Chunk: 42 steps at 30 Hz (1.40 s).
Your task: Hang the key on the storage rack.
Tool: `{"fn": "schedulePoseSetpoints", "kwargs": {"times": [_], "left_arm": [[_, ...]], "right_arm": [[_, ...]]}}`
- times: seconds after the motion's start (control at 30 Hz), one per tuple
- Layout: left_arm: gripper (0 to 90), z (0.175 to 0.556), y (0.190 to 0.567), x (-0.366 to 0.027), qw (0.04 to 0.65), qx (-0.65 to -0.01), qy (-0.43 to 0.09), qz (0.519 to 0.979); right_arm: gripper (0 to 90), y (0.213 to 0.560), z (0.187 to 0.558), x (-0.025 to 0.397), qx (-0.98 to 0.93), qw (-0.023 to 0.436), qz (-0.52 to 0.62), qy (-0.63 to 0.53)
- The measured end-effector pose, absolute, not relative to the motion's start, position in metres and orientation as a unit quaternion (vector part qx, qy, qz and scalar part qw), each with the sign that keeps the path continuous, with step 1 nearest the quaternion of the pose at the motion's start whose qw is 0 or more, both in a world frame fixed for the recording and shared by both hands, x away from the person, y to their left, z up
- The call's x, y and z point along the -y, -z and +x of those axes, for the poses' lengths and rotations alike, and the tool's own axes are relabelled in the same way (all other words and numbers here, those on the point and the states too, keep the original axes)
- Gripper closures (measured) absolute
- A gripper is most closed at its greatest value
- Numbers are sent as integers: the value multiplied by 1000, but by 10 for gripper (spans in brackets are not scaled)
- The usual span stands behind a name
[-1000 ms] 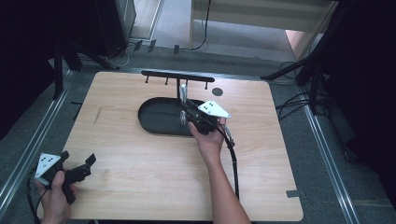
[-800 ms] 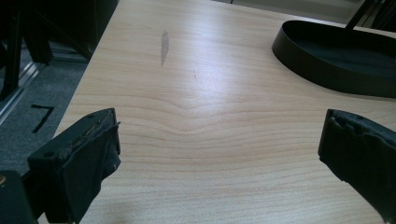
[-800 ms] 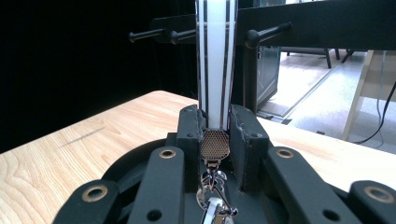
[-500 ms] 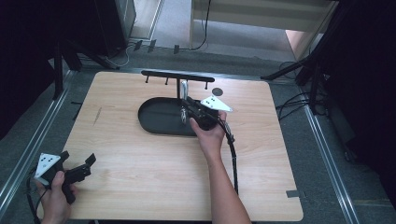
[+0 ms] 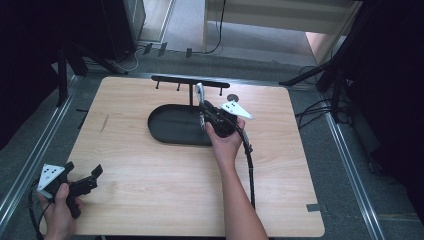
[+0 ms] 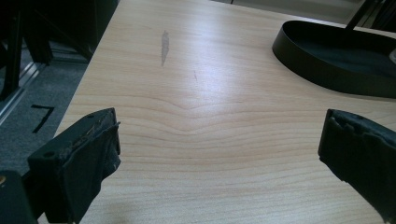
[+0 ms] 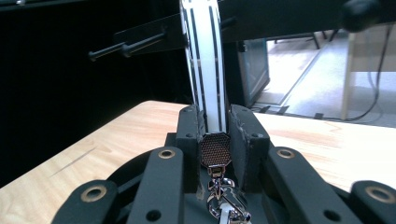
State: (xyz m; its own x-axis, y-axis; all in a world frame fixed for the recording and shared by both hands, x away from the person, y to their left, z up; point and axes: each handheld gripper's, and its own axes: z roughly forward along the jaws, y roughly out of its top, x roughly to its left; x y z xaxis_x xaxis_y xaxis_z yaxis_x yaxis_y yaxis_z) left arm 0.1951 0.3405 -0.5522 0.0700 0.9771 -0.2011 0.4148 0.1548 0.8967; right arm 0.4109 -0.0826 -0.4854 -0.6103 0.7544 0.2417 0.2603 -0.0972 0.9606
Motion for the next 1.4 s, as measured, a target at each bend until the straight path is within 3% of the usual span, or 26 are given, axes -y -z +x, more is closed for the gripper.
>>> {"fn": "schedulePoseSetpoints", "kwargs": {"times": [0.4, 0.67, 0.7, 0.8, 0.83, 0.87, 1.0, 1.03, 1.17, 1.4], "left_arm": [[0, 195, 552, -340, 453, -608, -308, 575], [0, 196, 552, -339, 452, -608, -309, 575], [0, 196, 552, -339, 453, -608, -309, 574], [0, 196, 552, -339, 452, -607, -310, 575], [0, 196, 552, -339, 452, -608, -310, 575], [0, 196, 552, -339, 452, -607, -310, 575], [0, 196, 552, -339, 452, -608, -311, 574], [0, 196, 552, -339, 451, -608, -311, 575], [0, 196, 552, -339, 451, -609, -311, 574], [0, 196, 552, -338, 452, -609, -311, 573]], "right_arm": [[704, 489, 405, 91, -645, 244, 417, -593], [584, 489, 390, 106, -643, 286, 415, -576], [518, 488, 385, 112, -640, 298, 415, -574], [466, 487, 381, 117, -642, 301, 412, -572], [419, 485, 379, 119, -643, 286, 416, -575], [310, 481, 374, 125, -647, 266, 432, -568], [209, 476, 365, 133, -653, 280, 452, -539], [105, 474, 358, 140, -652, 278, 452, -541], [0, 473, 347, 150, -658, 285, 433, -546], [0, 477, 333, 172, -658, 302, 434, -535]]}}
